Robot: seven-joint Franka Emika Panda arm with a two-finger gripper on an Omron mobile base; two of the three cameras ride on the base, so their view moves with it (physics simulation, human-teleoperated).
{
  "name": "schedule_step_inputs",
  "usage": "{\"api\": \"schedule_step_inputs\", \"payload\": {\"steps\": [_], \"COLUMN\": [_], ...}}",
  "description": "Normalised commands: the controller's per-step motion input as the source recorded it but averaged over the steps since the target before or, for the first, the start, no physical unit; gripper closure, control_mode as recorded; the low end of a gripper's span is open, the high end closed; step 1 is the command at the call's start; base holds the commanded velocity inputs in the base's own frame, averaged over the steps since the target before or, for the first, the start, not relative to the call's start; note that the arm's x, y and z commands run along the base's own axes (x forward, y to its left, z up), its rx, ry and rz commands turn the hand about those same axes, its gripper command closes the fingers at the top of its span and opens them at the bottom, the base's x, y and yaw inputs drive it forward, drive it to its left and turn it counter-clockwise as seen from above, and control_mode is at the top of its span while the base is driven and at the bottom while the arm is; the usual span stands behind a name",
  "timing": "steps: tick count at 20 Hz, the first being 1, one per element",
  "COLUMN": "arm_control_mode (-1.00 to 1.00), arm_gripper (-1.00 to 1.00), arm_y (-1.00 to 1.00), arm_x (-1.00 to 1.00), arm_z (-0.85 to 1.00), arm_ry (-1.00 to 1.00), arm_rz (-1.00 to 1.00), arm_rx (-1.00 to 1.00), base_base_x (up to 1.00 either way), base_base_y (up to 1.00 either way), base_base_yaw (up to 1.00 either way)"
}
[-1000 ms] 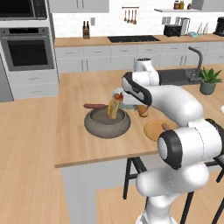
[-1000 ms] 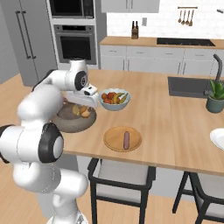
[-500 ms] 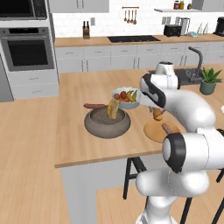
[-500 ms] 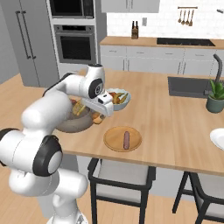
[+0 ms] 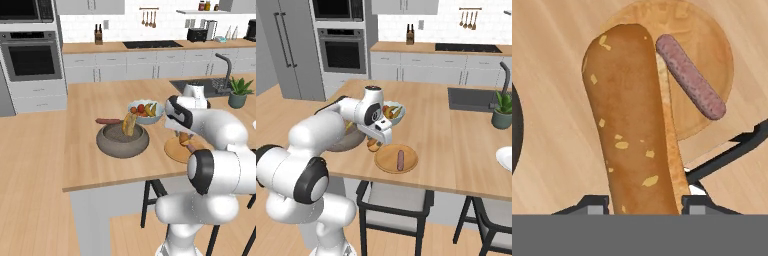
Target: Place one bun and one sausage from the bowl on each plate.
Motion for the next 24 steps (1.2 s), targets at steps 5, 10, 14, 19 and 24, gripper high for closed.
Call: {"api": "schedule_step_inputs", "payload": {"steps": [5,10,14,19,24], "arm_control_mode": [-1.0,-1.0,-1.0,-1.0,-1.0], "arm_gripper": [1.0,1.0,1.0,1.0,1.0], "arm_y": [-0.17,-0.24,-0.26,-0.12,0.0], "arm_x": [0.11,0.41,0.27,0.04,0.0], "arm_z": [-0.54,-0.01,-0.14,-0.29,-0.33], "arm_ry": [0.0,0.02,0.0,0.0,0.0], "arm_rz": [0.0,0.0,0.0,0.0,0.0], "arm_rx": [0.0,0.0,0.0,0.0,0.0], "base_base_x": [0.0,0.0,0.0,0.0,0.0], "base_base_y": [0.0,0.0,0.0,0.0,0.0], "base_base_yaw": [0.0,0.0,0.0,0.0,0.0]}}
